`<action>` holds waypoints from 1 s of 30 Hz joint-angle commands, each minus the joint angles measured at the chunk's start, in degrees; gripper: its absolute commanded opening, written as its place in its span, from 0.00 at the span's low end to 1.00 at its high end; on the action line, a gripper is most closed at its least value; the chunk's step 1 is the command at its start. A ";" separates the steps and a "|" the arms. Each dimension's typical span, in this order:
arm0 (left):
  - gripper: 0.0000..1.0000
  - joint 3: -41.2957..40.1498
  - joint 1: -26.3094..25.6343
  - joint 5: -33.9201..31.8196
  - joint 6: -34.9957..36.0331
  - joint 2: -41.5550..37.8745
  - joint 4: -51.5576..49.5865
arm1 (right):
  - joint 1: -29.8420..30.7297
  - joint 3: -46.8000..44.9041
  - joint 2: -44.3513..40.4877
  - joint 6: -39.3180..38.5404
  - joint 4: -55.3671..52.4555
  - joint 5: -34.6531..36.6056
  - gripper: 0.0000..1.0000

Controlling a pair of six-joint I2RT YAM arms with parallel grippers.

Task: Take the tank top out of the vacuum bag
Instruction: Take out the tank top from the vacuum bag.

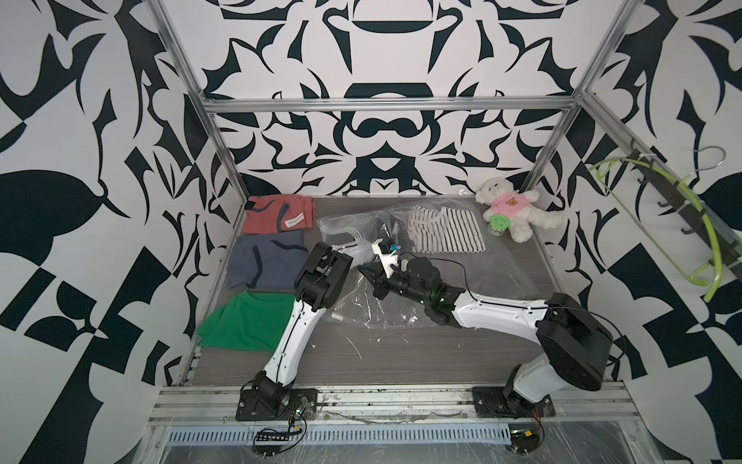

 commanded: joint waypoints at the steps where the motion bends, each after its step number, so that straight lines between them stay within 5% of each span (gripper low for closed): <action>1: 0.00 -0.86 -2.11 -1.45 1.13 0.47 -7.82 | 0.39 -1.76 1.11 -1.87 -0.41 4.81 0.00; 30: 0.00 -8.92 -1.52 -5.57 4.02 -10.60 -11.66 | 0.39 -5.43 0.29 0.93 1.55 14.49 0.00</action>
